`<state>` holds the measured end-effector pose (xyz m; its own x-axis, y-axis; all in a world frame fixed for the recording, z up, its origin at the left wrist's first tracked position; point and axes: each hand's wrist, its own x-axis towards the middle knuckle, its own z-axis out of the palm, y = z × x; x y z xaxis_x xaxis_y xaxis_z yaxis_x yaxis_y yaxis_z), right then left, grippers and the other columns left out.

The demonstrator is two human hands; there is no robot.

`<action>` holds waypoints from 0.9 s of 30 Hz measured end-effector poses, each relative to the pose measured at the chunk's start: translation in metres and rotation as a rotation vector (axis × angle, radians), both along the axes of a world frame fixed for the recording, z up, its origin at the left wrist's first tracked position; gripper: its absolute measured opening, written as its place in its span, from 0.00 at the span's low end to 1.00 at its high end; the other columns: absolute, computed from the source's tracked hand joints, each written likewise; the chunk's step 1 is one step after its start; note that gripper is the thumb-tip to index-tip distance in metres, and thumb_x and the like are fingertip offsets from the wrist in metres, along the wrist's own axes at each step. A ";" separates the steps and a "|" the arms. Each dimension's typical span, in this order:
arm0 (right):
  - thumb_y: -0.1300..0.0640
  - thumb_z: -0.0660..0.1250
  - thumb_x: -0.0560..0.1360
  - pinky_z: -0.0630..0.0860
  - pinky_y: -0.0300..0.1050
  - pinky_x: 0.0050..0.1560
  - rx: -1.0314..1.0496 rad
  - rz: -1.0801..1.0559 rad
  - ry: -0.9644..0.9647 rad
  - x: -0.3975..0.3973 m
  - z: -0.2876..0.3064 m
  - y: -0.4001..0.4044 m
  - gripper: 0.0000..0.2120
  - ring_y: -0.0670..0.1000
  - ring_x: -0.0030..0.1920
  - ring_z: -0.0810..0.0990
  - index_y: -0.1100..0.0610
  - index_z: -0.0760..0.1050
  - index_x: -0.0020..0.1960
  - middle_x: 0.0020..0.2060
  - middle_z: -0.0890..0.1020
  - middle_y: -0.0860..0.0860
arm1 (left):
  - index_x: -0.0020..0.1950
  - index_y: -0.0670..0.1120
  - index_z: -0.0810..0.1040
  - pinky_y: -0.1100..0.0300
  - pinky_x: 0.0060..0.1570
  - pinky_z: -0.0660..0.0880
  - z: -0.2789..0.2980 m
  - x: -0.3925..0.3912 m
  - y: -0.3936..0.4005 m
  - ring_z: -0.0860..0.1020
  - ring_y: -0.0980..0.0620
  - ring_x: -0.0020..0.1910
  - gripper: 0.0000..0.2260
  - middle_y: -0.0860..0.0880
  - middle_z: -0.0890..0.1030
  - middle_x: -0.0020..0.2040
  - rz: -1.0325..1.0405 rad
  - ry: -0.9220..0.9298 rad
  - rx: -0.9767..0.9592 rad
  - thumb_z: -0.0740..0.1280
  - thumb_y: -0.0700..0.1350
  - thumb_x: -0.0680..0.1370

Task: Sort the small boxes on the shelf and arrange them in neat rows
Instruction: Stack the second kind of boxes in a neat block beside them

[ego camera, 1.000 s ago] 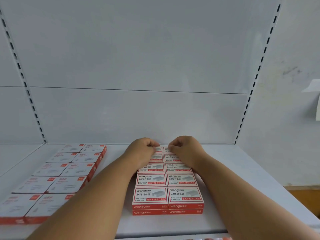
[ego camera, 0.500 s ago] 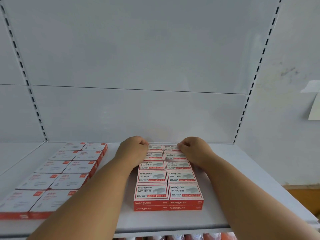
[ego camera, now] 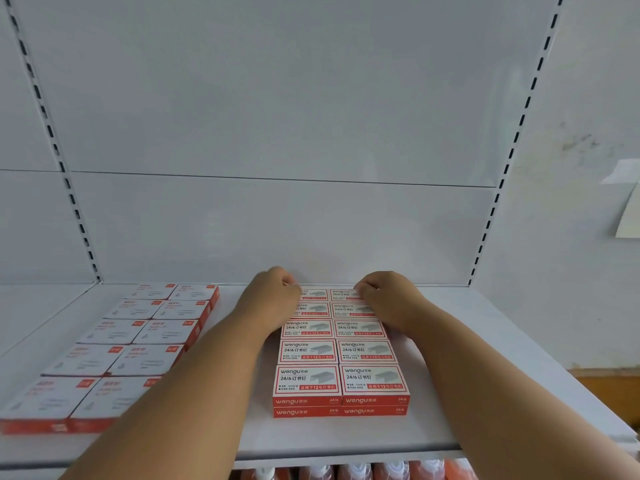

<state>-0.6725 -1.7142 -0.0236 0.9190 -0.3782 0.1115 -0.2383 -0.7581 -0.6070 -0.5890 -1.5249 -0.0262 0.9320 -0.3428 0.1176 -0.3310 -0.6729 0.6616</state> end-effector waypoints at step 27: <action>0.38 0.47 0.81 0.75 0.50 0.56 -0.248 -0.031 0.339 -0.020 0.008 0.000 0.27 0.53 0.50 0.80 0.56 0.77 0.48 0.47 0.82 0.51 | 0.52 0.45 0.79 0.56 0.50 0.72 0.002 -0.002 0.019 0.77 0.49 0.47 0.24 0.49 0.79 0.45 -0.061 -0.075 0.471 0.49 0.59 0.83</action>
